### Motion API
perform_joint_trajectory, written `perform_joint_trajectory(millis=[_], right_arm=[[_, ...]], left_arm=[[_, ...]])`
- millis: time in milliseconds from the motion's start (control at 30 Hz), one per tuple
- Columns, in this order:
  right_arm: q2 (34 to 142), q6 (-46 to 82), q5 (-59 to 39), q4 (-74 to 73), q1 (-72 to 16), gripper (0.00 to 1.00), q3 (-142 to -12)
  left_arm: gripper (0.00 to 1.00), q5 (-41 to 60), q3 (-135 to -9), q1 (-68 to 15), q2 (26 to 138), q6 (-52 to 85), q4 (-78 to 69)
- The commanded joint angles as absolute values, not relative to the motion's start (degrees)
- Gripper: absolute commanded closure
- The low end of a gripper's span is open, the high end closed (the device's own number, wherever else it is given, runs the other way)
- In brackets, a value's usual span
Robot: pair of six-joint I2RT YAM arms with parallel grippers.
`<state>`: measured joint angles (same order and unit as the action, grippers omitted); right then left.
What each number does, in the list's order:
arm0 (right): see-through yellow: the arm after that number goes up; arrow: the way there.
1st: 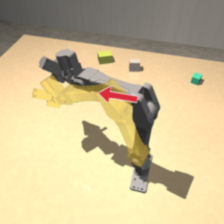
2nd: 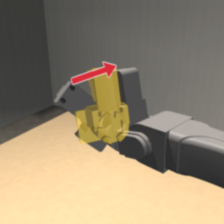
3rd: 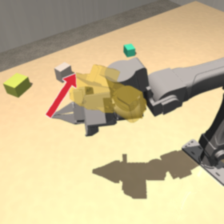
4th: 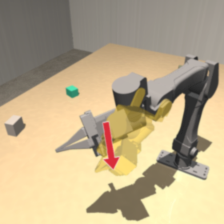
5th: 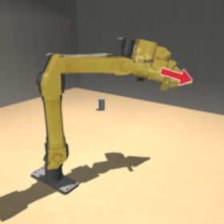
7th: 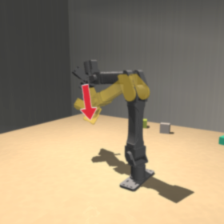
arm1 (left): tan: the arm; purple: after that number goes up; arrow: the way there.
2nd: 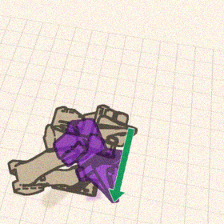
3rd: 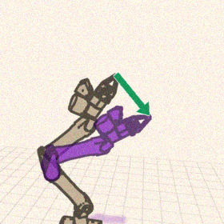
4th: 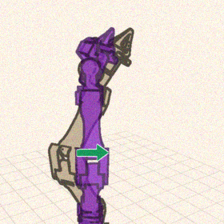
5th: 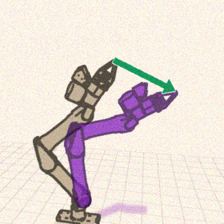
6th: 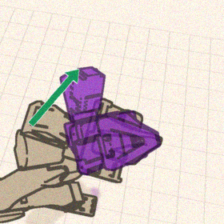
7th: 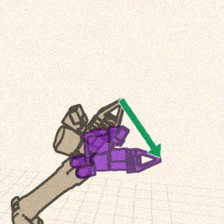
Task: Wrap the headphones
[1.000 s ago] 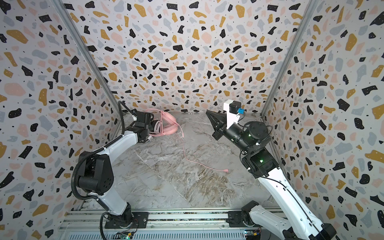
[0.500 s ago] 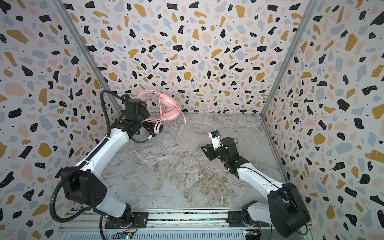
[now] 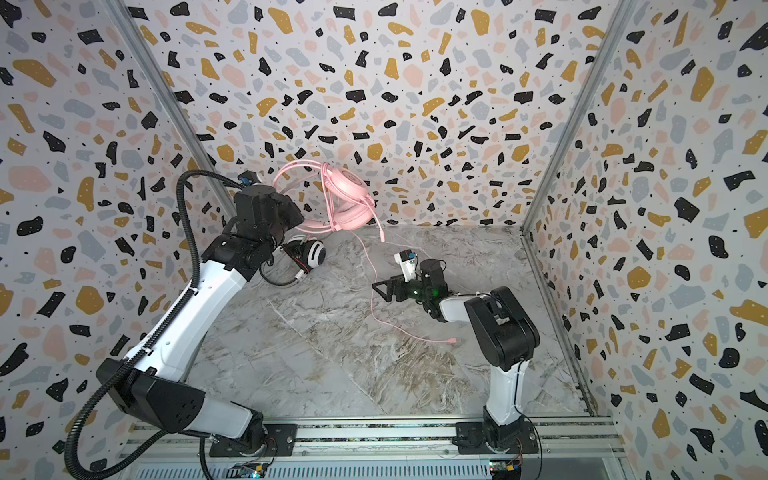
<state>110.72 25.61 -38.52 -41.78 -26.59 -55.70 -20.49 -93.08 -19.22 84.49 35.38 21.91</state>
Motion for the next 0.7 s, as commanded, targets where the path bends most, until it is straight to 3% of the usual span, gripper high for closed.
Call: perform_joint_trajectory(millis=[0,100,433,600,667], right_arm=[[112.29,28.43,-43.49,-45.69,-27.88,0.01,-58.62],[114.22,29.43,-43.46,-45.93,-28.57,0.03,-60.06],[125.91,39.69,-47.2,-54.85,-30.54,0.29,-68.59],[125.76,39.63,-47.51,-55.92,-32.53,0.56,-67.5],[124.85,40.24,-47.69,-58.02,-33.23,0.72,-64.92]], left_arm=[[1.0,-20.01,-96.53,-19.68,81.62,38.11,17.7],[1.0,-20.02,-96.57,-19.67,81.37,38.4,17.6],[1.0,-17.68,-97.03,-19.77,81.39,40.27,17.2],[1.0,-20.23,-96.78,-19.73,81.14,39.2,17.01],[1.0,-21.04,-96.0,-19.69,80.86,38.96,16.13]])
